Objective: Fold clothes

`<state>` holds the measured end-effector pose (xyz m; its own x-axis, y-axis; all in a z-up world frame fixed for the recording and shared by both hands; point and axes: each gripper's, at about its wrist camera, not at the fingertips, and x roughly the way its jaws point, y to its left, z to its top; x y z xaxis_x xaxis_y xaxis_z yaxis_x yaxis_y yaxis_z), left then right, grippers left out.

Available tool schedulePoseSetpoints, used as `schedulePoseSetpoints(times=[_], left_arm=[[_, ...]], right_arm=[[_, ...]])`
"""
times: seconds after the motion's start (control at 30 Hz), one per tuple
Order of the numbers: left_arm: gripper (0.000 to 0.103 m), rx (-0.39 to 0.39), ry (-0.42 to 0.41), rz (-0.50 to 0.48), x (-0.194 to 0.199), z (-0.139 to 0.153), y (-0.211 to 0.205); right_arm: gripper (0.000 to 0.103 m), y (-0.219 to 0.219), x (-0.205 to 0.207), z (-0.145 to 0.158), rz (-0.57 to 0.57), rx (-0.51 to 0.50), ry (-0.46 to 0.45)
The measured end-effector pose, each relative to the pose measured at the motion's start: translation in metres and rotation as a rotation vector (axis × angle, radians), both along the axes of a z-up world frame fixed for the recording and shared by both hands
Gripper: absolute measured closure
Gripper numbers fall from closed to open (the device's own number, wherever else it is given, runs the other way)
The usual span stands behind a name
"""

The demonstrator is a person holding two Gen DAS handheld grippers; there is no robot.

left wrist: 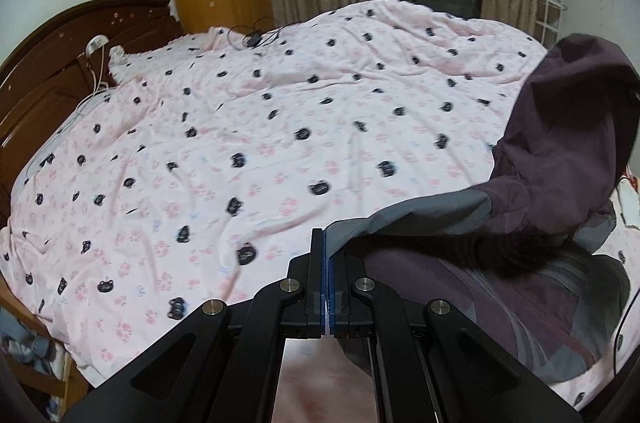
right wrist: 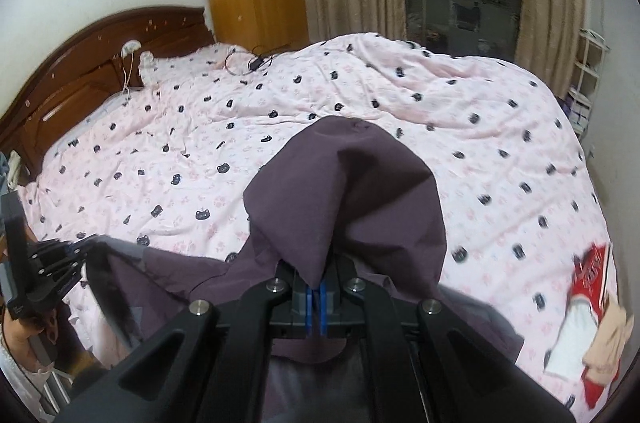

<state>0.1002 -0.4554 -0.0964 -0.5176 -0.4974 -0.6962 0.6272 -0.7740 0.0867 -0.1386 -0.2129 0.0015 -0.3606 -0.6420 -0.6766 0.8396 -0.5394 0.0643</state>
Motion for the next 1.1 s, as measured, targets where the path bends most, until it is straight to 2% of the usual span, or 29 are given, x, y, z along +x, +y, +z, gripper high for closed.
schedulePoseSetpoints(times=[0.2, 0.53, 0.83, 1.1], left_arm=[[0.102, 0.031, -0.013, 0.030, 0.012, -0.018, -0.028], [0.102, 0.087, -0.051, 0.046, 0.018, -0.049, -0.064], [0.102, 0.125, -0.074, 0.063, 0.017, -0.072, -0.091], [0.101, 0.146, -0.076, 0.079, 0.010, -0.088, -0.105]], right_arm=[[0.101, -0.090, -0.026, -0.017, 0.008, 0.102, -0.002], [0.101, -0.208, -0.046, -0.050, 0.048, 0.185, -0.074], [0.101, -0.285, -0.061, -0.067, 0.028, 0.245, -0.071], [0.101, -0.344, -0.078, -0.066, -0.042, 0.239, -0.049]])
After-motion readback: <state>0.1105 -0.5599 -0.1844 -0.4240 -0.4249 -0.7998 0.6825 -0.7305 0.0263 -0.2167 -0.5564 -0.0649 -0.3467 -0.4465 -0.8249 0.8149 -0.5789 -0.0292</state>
